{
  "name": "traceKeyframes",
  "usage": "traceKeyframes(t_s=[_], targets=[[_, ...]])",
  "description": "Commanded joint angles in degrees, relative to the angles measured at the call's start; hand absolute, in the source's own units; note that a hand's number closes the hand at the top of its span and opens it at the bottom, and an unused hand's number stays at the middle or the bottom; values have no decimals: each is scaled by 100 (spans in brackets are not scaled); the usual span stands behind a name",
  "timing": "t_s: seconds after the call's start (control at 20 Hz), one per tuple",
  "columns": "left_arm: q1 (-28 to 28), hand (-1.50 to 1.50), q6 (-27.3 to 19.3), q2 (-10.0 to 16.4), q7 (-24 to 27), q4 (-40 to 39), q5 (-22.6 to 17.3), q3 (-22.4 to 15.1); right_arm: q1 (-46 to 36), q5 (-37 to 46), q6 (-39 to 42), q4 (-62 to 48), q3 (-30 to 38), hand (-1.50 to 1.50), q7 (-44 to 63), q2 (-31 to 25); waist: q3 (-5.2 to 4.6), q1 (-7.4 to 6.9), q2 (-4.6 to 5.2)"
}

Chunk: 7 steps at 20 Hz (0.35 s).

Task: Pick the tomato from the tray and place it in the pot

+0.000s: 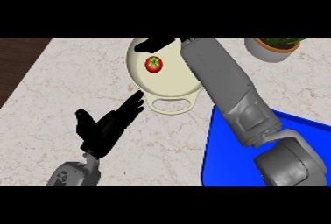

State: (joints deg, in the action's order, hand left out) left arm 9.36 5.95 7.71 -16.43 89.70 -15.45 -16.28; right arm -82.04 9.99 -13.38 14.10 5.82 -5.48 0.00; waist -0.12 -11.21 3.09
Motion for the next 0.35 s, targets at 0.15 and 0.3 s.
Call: traceKeyframes(t_s=[0.15, 0.3], targets=[[72, 0, -89, -77, 91, -153, 62, 81, -94, -208, -785, -290, -40, -150, -423, 0, -5, 170, -45], [72, 0, -208, -110, -1, -68, 14, 183, -165, -254, -986, -404, 43, -150, -399, 1, -1, 300, -73]])
